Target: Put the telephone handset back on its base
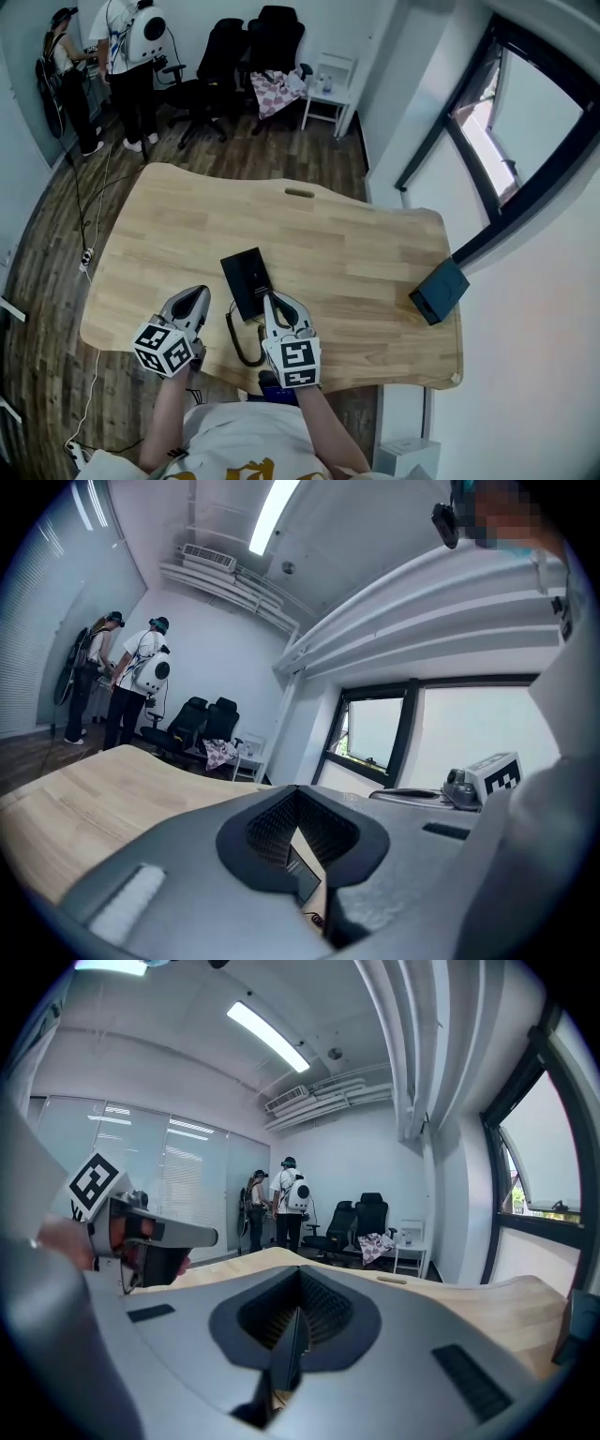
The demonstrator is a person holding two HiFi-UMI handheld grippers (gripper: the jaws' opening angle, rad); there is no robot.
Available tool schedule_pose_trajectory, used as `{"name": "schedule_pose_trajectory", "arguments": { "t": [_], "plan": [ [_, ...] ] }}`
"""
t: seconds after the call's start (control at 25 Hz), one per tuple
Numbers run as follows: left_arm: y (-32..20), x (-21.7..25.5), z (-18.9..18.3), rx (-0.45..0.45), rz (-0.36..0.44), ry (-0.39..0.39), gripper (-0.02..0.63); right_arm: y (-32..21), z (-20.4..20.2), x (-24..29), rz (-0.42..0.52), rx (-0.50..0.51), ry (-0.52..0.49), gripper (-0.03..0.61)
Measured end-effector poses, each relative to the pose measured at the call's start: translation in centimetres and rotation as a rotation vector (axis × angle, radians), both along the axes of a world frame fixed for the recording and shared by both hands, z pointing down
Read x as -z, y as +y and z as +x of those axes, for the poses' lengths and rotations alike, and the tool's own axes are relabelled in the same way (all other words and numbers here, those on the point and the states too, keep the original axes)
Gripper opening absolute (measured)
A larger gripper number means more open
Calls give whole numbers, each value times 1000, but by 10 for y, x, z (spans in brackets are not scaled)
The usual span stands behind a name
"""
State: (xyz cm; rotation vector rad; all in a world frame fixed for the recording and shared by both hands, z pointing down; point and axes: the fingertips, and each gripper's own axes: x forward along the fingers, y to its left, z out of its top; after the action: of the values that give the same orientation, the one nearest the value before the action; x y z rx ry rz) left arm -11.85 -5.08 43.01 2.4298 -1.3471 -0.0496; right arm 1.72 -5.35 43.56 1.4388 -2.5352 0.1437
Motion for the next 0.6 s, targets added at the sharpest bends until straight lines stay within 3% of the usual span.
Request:
{"name": "schedule_pose_trajectory", "arguments": {
  "t": [0.6],
  "plan": [
    [5, -3, -9, -20, -19, 19, 3, 0, -8, -8, -25, 18, 10, 6]
  ]
}}
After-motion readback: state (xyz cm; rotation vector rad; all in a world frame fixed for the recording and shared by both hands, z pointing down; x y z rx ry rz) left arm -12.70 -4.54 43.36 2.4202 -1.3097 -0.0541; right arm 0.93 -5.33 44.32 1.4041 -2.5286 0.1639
